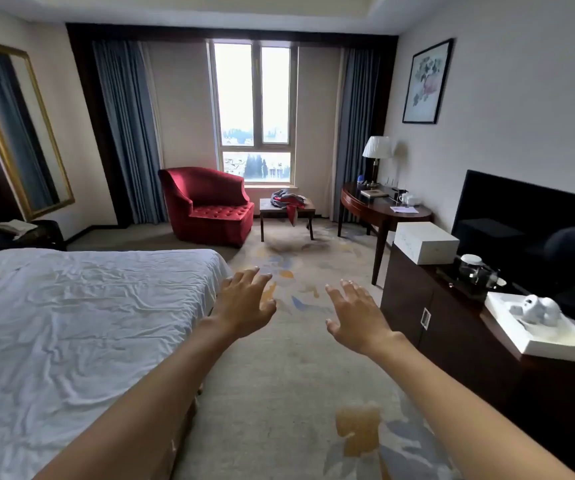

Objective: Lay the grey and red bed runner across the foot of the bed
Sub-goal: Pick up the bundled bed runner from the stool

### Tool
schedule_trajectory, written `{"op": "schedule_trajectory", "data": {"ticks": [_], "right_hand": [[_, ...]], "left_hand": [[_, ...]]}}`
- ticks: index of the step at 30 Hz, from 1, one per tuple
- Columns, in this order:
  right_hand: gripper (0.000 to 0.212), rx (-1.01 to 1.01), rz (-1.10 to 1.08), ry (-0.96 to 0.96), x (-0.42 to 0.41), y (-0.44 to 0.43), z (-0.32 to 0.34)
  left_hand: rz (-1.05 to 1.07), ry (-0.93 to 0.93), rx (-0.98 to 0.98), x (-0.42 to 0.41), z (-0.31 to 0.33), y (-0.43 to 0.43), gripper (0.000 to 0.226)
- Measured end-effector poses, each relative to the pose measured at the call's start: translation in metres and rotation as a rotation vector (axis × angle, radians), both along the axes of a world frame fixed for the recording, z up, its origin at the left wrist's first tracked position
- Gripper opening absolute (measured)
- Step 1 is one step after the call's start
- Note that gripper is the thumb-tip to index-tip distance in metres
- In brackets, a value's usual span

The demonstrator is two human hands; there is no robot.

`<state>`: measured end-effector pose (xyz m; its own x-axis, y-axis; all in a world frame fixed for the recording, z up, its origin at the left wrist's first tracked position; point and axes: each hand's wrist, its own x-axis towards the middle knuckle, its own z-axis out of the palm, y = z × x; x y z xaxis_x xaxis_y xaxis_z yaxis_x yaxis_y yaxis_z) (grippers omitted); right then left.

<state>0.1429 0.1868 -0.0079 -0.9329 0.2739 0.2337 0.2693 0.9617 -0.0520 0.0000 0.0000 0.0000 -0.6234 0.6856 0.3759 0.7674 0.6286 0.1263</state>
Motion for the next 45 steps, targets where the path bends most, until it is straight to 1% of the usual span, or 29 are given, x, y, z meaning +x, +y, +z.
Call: {"op": "schedule_trajectory", "data": {"ticks": [9,12,16,23,28,35,40,45], "right_hand": [[0.071,0.005,0.063,0.037,-0.111,0.108,-0.007],[0.07,0.015,0.091,0.023,-0.153,0.144,-0.007],[0.067,0.004,0.124,0.063,-0.211,0.185,-0.011],[0.068,0.031,0.142,0.03,-0.318,0.241,-0.025],[0.07,0.071,0.124,0.024,-0.406,0.284,-0.032],[0.068,0.075,0.048,0.049,-0.531,0.359,-0.017],[0.067,0.079,0.015,0.041,-0.597,0.413,-0.019],[0.066,0.06,-0.005,0.025,-0.665,0.482,-0.036]], "left_hand": [[-0.054,0.06,-0.036,-0.105,0.004,0.123,0.061],[-0.061,0.078,-0.038,-0.146,0.006,0.164,0.061],[-0.044,0.073,-0.021,-0.196,0.004,0.203,0.06],[-0.039,0.057,-0.029,-0.294,-0.009,0.258,0.06],[-0.037,0.08,-0.056,-0.393,-0.016,0.301,0.062],[-0.081,0.093,-0.059,-0.525,-0.015,0.378,0.062],[-0.115,0.093,-0.057,-0.596,-0.017,0.442,0.062],[-0.148,0.074,-0.064,-0.666,-0.031,0.516,0.063]]}}
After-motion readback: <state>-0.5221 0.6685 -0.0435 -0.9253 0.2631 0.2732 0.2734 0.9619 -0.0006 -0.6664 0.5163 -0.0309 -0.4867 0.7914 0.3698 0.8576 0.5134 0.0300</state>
